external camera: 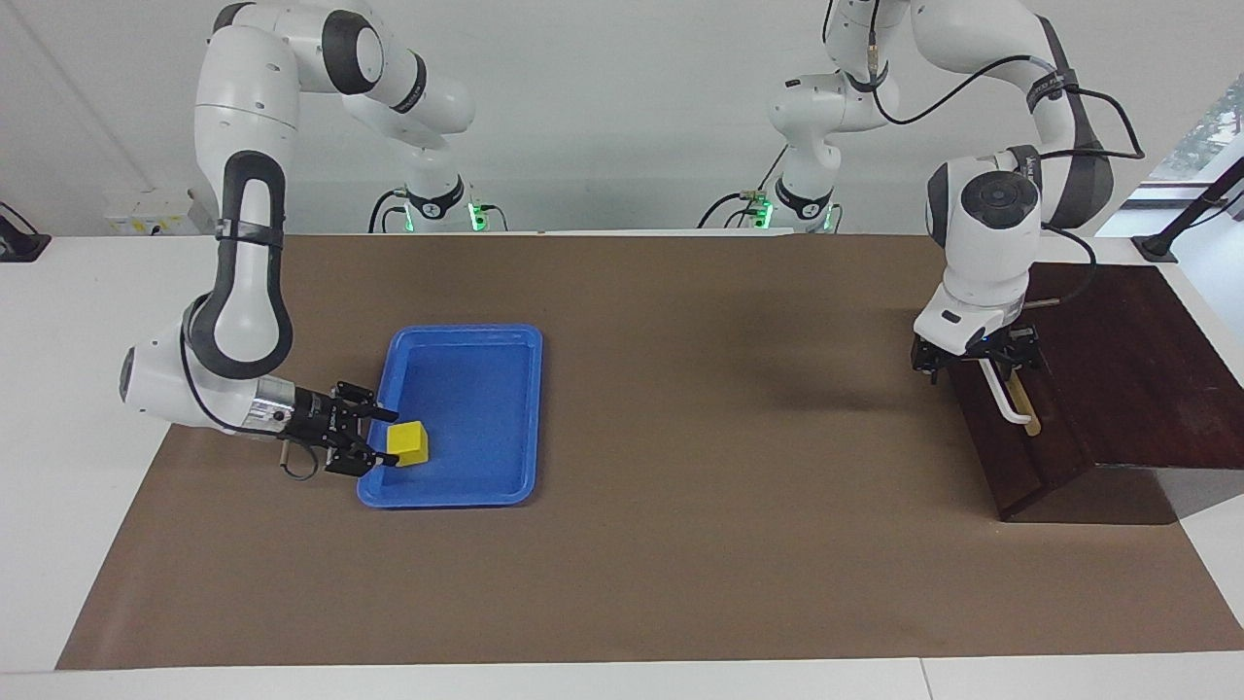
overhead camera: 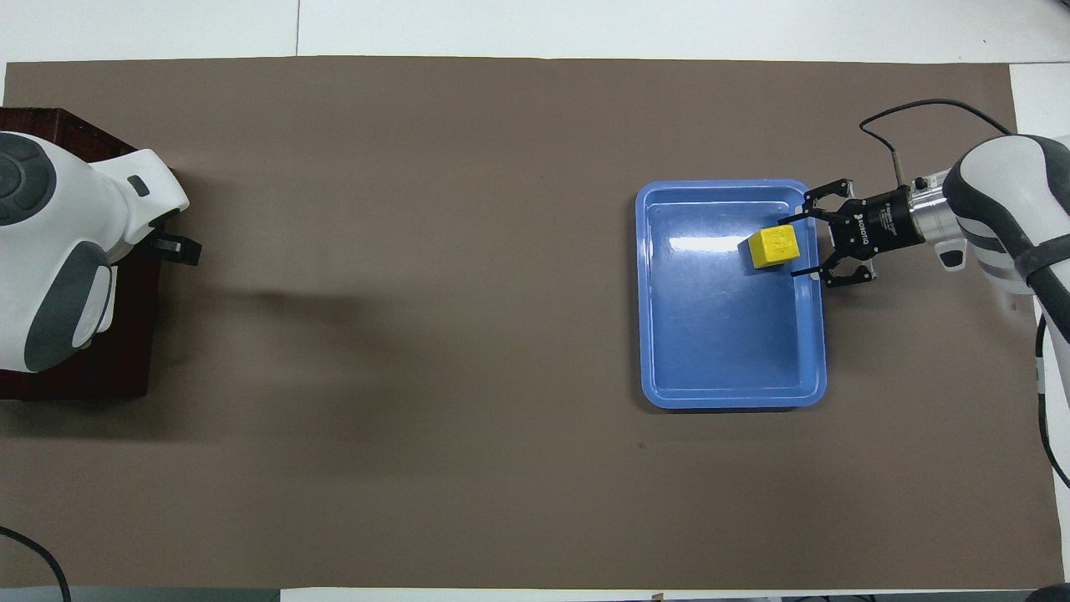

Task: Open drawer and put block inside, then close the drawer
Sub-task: 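Close the right gripper on the block while the left gripper grips the drawer, then lift the block with the right gripper while the left gripper pulls the drawer open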

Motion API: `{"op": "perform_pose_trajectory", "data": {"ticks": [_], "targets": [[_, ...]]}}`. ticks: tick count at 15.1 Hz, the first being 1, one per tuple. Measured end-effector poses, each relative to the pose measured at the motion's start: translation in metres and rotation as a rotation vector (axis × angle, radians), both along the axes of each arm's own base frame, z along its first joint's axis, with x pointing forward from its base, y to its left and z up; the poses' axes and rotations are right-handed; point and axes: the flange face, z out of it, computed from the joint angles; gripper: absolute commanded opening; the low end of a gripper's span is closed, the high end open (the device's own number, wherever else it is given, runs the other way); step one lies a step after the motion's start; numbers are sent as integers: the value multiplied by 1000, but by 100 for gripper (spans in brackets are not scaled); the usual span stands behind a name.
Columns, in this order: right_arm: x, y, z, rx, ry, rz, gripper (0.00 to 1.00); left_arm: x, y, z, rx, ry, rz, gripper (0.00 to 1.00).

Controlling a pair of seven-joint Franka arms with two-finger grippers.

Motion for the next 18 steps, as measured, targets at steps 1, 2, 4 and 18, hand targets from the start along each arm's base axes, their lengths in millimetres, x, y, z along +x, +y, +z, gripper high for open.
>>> {"op": "perform_pose_trajectory", "data": {"ticks": [1, 2, 4, 18], "targets": [[0, 0, 0, 0, 0, 0, 0, 1, 6, -2, -1, 0, 9, 100], [0, 0, 0, 0, 2, -3, 0, 1, 10, -3, -1, 2, 16, 100], [1, 0, 1, -2, 11, -13, 0, 2, 12, -7, -2, 4, 24, 100], [21, 131, 165, -10, 63, -11, 0, 12, 9, -41, -18, 11, 40, 100]]}}
